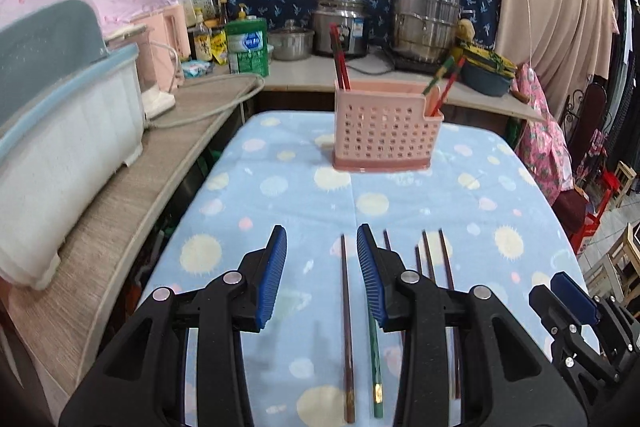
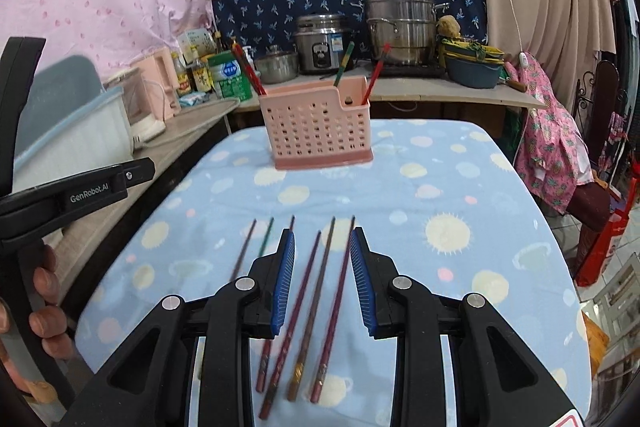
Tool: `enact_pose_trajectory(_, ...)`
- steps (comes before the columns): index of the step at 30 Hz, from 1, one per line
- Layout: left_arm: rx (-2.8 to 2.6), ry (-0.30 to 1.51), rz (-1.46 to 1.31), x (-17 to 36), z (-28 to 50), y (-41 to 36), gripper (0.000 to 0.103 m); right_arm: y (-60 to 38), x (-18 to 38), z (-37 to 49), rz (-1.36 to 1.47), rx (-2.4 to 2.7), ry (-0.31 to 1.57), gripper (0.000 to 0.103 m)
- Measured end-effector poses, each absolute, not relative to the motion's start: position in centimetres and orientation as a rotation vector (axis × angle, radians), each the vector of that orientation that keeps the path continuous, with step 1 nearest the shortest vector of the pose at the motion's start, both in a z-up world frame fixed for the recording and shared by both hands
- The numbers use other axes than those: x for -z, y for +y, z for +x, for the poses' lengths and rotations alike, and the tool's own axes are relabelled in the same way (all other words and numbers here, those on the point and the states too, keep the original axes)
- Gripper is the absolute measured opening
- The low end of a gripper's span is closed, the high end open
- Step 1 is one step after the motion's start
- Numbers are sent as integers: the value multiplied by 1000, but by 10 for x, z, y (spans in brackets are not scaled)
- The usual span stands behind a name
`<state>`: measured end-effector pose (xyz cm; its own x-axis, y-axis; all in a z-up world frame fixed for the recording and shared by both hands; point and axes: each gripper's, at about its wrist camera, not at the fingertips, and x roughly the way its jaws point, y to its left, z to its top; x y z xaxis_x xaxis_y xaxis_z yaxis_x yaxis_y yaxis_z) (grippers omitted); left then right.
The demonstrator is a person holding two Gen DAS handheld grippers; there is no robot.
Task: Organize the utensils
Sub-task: 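Move both open tools back toward the remaining chopsticks on the cloth, then close the left tool on a brown chopstick while the right tool grasps a dark red chopstick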
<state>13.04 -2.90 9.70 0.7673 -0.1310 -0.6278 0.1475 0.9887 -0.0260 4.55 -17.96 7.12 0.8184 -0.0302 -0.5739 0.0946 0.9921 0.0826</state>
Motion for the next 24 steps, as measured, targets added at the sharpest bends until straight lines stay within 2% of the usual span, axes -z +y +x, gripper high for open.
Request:
enact_pose_trajectory(13,182,838,64,-28,103,-31,35,-176,-8,23,111,67,749,29)
enact_pose_trajectory(24,185,927,77,9,93,-33,46,-167,23,25,110,67,807,29)
